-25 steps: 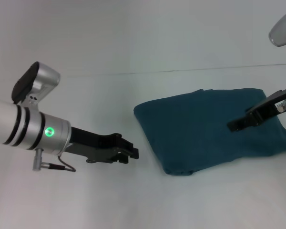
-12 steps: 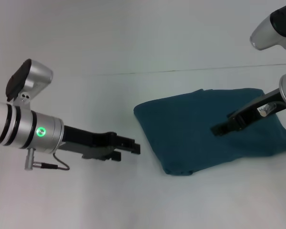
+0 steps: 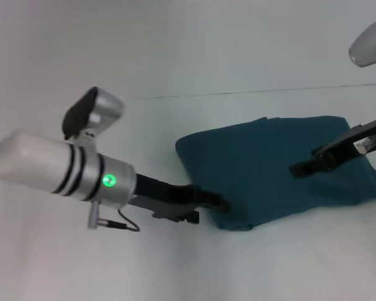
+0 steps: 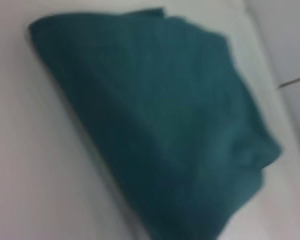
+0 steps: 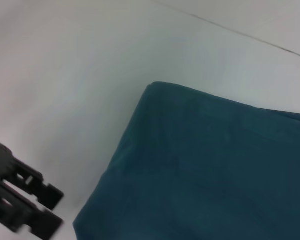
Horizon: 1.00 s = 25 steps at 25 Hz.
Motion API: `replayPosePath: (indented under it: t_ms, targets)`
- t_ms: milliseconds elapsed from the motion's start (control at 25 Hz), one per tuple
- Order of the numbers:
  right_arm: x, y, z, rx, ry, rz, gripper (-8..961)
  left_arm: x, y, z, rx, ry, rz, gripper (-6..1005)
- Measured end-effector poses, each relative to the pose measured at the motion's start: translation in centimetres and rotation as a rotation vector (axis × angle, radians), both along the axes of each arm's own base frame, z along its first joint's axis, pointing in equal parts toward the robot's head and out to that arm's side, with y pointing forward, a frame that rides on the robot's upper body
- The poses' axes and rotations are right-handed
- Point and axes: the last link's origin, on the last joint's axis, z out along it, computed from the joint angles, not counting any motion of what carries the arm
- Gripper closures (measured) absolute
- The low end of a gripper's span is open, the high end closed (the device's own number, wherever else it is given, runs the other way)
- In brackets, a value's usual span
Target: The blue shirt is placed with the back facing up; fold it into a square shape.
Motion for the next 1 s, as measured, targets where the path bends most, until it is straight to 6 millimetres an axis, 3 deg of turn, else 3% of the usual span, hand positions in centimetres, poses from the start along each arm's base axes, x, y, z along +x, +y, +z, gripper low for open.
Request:
replayPosePath:
  t_ms: [120, 200, 1000]
  targets:
    - [0.2, -0.1, 0.1, 0.002, 0.003, -0.001, 285, 0.8, 0.1, -1.7, 0.001, 0.071, 0.012, 279]
    - [0.4, -0.3, 0.1, 0.001, 0.004, -0.005, 285, 1.2, 0.3, -2.1, 0.015, 0.085, 0.019, 168]
    - [0.4, 0.0, 0.0, 0.013, 0.002, 0.021, 286, 1.1, 0.6, -3.2, 0.065, 0.092, 0.090, 138]
